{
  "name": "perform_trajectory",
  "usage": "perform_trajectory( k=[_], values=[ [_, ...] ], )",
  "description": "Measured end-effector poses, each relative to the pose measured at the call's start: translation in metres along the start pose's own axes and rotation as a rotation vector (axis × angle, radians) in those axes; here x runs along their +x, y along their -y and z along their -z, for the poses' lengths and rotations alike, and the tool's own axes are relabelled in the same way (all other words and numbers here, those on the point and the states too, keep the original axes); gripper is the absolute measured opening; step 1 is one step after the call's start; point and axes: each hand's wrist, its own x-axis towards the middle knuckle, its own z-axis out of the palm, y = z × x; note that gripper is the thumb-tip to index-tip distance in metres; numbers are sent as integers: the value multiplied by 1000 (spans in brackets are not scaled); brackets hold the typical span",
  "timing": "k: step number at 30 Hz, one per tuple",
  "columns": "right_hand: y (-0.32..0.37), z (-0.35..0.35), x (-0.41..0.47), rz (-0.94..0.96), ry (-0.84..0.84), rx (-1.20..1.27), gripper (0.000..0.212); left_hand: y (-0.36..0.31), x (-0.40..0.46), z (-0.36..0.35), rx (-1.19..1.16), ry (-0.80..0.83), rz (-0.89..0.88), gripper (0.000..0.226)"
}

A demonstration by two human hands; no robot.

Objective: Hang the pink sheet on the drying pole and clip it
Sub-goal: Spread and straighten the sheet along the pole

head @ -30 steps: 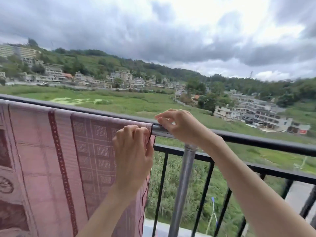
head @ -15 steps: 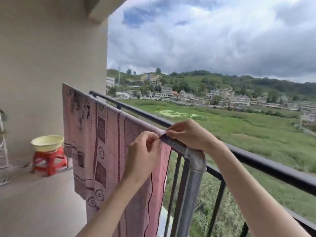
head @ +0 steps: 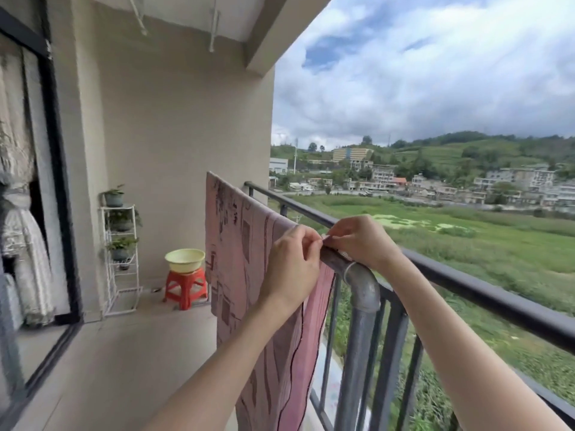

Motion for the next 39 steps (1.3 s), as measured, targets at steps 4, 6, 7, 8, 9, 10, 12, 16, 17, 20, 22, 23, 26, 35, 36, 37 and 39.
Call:
perform_trajectory(
  k=[4,6,7,8,9,10,12,16,17,20,22,23,26,35,36,37,39],
  values=[
    [-16,3,-16,91,-80,44,5,-7,-13,-2,5,9,1,13],
    [-22,5,-24,147,-128,34,7,-11,-17,-4,4,11,-17,15],
    [-23,7,-27,179,-147,21,8,-14,-19,-4,5,11,-23,15],
    [-23,11,-30,203,-162,11,10,-18,-20,-5,9,11,-29,15],
    [-22,16,-34,219,-174,4,11,-22,-22,-5,15,9,-35,14],
    [-20,21,-37,234,-184,-2,11,-25,-23,-5,18,3,-43,13],
    [-16,28,-44,273,-198,-20,12,-32,-28,-3,11,-6,-49,12],
    [-12,31,-56,373,-249,-48,16,-43,-40,1,-2,-25,-72,12],
    [-13,32,-59,388,-253,-49,17,-46,-43,1,-8,-25,-75,13],
    [-17,31,-67,422,-265,-71,19,-50,-53,-1,-6,-20,-80,22],
    [-20,31,-73,440,-289,-79,19,-52,-58,-2,6,-17,-82,20],
    [-21,31,-76,443,-300,-76,19,-54,-59,-3,8,-17,-85,17],
    [-23,36,-83,444,-324,-41,17,-62,-65,-5,-6,-20,-105,16],
    [-34,27,-102,442,-358,70,13,-68,-85,-7,-18,-7,-81,25],
    [-36,25,-103,433,-361,84,12,-68,-85,-7,-20,-8,-74,27],
    [-38,24,-104,417,-360,96,12,-67,-86,-7,-21,-10,-66,27],
    [-43,20,-106,375,-348,113,13,-66,-89,-9,-23,-15,-50,20]
  ],
)
